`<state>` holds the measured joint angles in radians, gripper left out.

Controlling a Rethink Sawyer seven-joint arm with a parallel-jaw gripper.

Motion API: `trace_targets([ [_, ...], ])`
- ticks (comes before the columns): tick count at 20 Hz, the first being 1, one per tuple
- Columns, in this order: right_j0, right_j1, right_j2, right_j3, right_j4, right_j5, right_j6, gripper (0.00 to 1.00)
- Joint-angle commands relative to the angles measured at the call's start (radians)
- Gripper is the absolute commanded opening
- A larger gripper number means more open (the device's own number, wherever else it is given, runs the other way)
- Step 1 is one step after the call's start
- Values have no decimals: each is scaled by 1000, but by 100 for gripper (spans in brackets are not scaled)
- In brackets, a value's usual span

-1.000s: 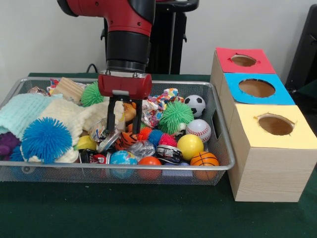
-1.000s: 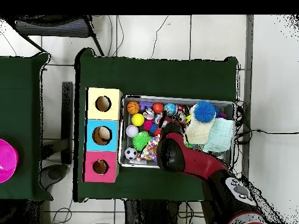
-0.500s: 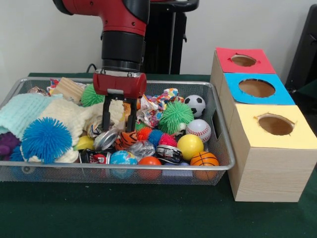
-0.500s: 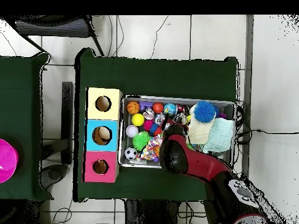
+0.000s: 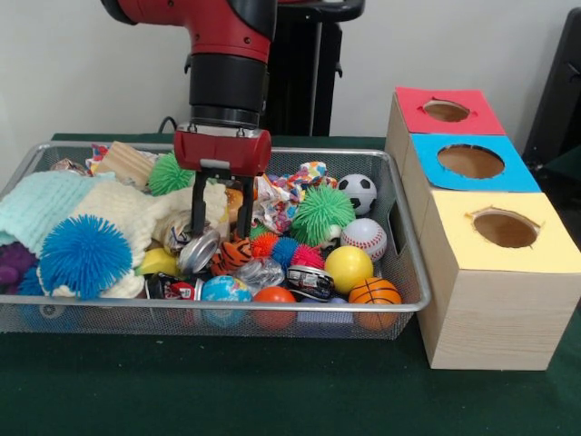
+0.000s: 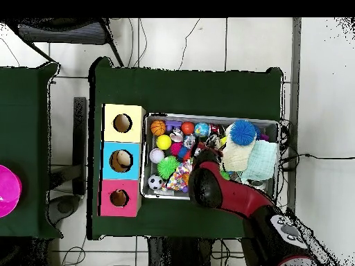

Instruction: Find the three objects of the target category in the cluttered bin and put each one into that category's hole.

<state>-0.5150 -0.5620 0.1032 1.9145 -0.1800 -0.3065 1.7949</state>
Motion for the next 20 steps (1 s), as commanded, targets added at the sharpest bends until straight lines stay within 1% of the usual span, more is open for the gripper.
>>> trace_targets([
  [1, -7, 4, 45, 71, -11, 100, 160, 100],
  [8, 2, -10, 56, 67, 4, 114, 160, 100],
  [15, -11, 18, 94, 56, 7, 93, 177, 100],
  [20, 2, 15, 75, 77, 28, 103, 187, 100],
])
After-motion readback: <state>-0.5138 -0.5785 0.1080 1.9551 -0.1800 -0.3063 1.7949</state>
